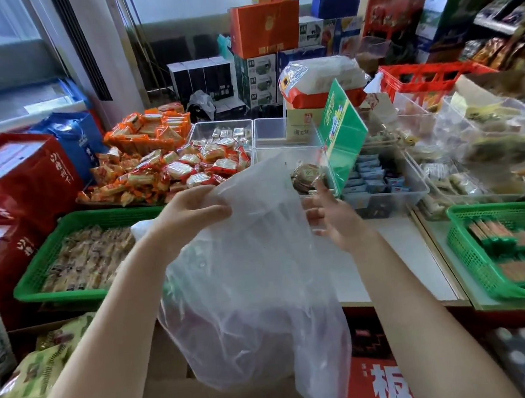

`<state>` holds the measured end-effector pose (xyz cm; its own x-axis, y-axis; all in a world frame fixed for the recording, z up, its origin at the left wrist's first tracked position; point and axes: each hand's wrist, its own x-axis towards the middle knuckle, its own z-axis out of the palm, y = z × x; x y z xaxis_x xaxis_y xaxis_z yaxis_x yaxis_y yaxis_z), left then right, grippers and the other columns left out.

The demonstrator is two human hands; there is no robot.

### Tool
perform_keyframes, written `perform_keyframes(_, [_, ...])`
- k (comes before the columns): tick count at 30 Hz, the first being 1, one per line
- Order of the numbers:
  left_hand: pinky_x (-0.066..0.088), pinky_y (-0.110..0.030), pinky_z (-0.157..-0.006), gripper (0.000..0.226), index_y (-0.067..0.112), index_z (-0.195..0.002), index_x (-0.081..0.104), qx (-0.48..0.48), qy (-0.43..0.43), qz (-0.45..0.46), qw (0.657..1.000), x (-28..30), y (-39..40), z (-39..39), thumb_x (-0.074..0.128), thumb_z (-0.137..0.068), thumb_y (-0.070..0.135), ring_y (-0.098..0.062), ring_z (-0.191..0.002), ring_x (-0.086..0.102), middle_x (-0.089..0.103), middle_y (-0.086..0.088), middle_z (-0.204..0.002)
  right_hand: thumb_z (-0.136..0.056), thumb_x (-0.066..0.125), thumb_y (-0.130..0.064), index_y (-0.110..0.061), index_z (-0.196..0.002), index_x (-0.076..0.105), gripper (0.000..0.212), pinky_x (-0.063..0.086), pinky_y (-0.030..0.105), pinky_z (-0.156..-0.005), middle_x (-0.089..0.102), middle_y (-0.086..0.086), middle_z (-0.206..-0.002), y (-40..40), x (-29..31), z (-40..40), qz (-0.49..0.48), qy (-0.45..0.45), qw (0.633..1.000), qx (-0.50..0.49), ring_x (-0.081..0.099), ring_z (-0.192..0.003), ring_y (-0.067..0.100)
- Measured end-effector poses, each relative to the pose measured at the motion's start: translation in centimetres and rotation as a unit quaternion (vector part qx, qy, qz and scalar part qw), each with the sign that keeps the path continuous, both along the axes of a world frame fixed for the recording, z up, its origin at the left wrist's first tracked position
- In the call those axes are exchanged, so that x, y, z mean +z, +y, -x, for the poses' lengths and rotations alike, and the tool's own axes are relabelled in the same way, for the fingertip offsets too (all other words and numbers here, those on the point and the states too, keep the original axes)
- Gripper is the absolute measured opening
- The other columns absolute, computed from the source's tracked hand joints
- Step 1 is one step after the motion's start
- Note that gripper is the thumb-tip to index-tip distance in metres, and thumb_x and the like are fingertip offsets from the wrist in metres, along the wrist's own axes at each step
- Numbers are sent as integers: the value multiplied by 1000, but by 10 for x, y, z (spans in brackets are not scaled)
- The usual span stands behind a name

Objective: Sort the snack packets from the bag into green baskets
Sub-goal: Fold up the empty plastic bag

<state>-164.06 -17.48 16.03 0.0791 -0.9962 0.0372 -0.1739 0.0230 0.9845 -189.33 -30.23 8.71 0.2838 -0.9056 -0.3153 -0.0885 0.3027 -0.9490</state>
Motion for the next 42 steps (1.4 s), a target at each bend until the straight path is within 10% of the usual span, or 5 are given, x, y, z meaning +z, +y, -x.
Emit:
perform_keyframes(9, [60, -37, -72, 46, 8, -109, 77, -95, 346, -50, 932, -35, 12, 10, 58, -68, 6, -28, -88, 73, 74, -15, -105, -87, 56, -69, -17, -136, 57, 72, 43, 46, -111, 63, 7, -135, 14, -4, -54, 22, -110, 990, 86, 58, -127, 25])
perform_keyframes(19, [52, -36, -71, 44, 14, -113, 64, 35, 217, -165, 962, -37, 10, -7, 58, -89, 51, -23, -78, 68, 75, -9, -94, -87, 77, -14, -11, -80, 65, 15, 46, 21, -56, 59, 0, -68, 49, -6, -82, 126, -18, 991, 42, 51, -55, 8])
perform_keyframes(25, [42, -36, -71, 37, 10, -102, 74, 53, -80, -166, 981, -31, 2, -1, 72, -88, 44, -23, -80, 56, 64, -9, -88, -88, 76, -12, -5, -91, 72, 8, 52, 27, -67, 69, 8, -78, 80, 9, -84, 139, -21, 978, 154, 61, -68, 16])
perform_keyframes(38, [52, -40, -89, 49, -7, -123, 57, -71, 181, -147, 970, -31, 24, -5, 65, -82, 18, -36, -102, 57, 60, -23, -113, -65, 87, -54, -21, -85, 76, 40, 50, 31, -90, 73, -5, -87, 51, 8, -44, 107, -121, 984, 74, 66, -89, 13])
perform_keyframes(42, [53, -38, -80, 14, 14, -88, 68, -40, -43, -153, 986, -9, 24, -26, 71, -86, 28, -25, -83, 63, 70, -4, -87, -90, 72, -29, -9, -86, 76, 21, 56, 27, -75, 74, -6, -72, 47, 45, -44, 212, -54, 975, 30, 68, -69, 7])
